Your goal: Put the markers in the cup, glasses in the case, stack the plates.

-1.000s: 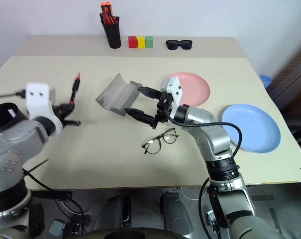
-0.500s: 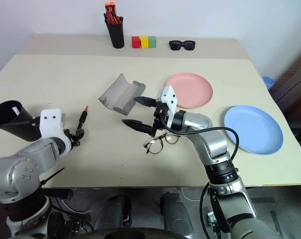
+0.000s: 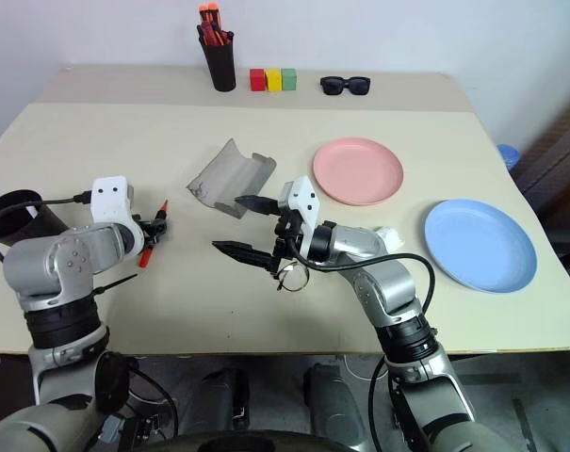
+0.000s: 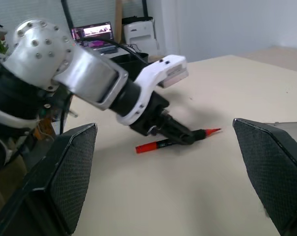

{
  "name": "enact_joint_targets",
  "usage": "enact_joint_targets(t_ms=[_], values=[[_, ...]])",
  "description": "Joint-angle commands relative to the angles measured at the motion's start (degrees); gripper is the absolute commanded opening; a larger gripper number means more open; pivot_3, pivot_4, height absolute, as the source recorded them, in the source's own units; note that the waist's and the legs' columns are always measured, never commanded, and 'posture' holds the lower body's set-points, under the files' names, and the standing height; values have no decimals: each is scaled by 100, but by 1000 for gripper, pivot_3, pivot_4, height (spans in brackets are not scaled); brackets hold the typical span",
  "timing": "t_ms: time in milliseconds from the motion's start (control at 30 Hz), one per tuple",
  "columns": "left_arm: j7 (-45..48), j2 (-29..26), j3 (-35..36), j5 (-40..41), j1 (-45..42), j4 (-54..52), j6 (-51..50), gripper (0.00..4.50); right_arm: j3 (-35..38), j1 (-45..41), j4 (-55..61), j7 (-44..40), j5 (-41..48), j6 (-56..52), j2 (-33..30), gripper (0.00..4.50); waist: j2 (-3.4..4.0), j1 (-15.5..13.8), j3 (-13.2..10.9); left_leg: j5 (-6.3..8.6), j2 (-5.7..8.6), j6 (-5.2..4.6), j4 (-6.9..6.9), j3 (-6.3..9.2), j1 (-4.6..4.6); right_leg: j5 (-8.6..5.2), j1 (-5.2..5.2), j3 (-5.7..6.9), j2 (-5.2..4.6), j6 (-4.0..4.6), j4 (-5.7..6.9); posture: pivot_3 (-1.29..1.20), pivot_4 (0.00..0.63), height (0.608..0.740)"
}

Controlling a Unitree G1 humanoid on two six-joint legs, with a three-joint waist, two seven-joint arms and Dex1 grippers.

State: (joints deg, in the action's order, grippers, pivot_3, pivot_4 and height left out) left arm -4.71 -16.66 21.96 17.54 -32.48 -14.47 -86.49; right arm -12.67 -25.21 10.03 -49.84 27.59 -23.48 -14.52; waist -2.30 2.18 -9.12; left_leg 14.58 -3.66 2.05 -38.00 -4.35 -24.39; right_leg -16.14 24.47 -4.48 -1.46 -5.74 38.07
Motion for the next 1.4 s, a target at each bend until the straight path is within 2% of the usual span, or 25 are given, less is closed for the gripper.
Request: enact_joint_targets(t_ms=[33,167,267,367,500,667,800,933,1400], values=[[150,72,42,-51,5,87,340,1936,30,17,312,87,56,14,68,4500,0,-2,0,0,0,0,0,0,0,0,0,0,0,0,0,0,150,722],[222,115,-17,-111,132,-58,560,16,3,54,305,148,32,50,87,4500,0,-9,0,0,-1,0,0,1,0,0,0,0,-1,0,0,0,150,722],[341,8,-265,-221,176,-255,1363,16,-97,62,242,152,-104,100,62,4500,0,-11,0,0,-1,0,0,0,0,0,0,0,-1,0,1,0,150,722],[678,-327,-585,-512,199,-702,3146,16,-222,-39,-30,351,-508,465,203,4500,-1,-8,0,0,-1,1,1,1,-2,0,2,0,-1,0,0,0,150,722],[543,-170,94,-354,31,-1072,4423,16,-323,-158,-239,389,-760,895,458,4500,0,10,-1,0,-4,2,3,-5,-2,0,3,-1,-6,1,-2,0,150,722],[36,-744,669,-1137,279,-1111,5760,16,-471,-208,-220,42,-337,843,896,4500,4,41,1,0,-7,1,6,-5,1,1,3,-2,4,0,1,0,150,722],[-95,-1001,1080,-1362,701,-991,6249,16,-373,-269,-190,-15,67,621,1257,4500,2,7,2,0,-7,0,4,-5,0,1,1,1,0,0,0,0,150,722],[-85,-1001,1402,-1327,1132,-858,6534,16,-279,-376,-153,0,392,355,1475,4500,-5,-34,6,0,-6,0,-3,-4,1,1,-5,7,-5,0,1,0,150,722],[-250,-587,1326,-1330,1667,-623,6989,16,-267,-379,-206,43,483,188,1493,4500,-9,-108,8,0,-7,0,-3,-3,0,1,-3,11,-2,0,1,0,150,722]])
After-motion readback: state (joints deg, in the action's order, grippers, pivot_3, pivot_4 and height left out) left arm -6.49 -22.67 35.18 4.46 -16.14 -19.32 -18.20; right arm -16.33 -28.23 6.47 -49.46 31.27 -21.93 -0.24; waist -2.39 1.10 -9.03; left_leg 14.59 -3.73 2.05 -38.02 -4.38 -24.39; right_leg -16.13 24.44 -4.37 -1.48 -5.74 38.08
